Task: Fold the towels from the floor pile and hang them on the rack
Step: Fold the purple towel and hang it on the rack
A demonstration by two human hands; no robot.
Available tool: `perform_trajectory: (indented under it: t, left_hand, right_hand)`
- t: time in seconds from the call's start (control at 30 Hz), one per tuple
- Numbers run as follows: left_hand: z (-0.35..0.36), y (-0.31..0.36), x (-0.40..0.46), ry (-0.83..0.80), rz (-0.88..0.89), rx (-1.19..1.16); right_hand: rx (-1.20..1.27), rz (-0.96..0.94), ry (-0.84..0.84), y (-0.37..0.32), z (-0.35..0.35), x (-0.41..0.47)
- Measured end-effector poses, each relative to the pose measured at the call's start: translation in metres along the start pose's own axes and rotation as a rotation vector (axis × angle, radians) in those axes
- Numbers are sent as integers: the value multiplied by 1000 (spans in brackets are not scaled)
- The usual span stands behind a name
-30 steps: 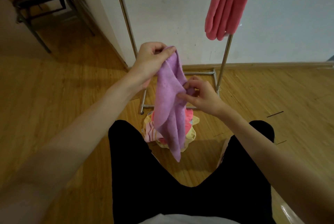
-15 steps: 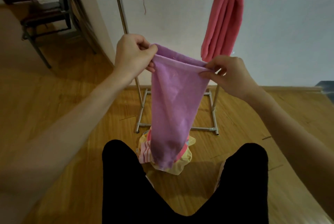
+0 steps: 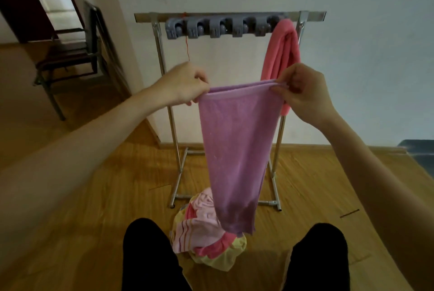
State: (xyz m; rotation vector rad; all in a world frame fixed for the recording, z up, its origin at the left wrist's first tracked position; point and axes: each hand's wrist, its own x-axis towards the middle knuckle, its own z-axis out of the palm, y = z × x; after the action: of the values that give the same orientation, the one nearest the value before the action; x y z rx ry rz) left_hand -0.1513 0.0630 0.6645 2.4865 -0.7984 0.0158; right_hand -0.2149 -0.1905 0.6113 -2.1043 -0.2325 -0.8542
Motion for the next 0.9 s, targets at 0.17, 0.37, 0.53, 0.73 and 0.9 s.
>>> perform_trajectory:
  t: [0.17, 0.37, 0.53, 0.73, 0.9]
  left_hand:
    - [27, 4, -11, -214, 184, -167]
    - [44, 11, -20, -456, 326, -51]
    - [44, 21, -25, -595, 426, -14]
    - [61, 20, -26, -325, 753, 308]
    - [66, 26, -24, -18, 1094, 442]
  right_hand:
    - [5, 84, -31, 14, 2, -8]
    - [-61, 84, -72, 23, 7, -18]
    - [-42, 68, -87, 21, 6, -30]
    - [-76, 58, -92, 30, 5, -47]
    - [-144, 66, -79, 32, 2, -58]
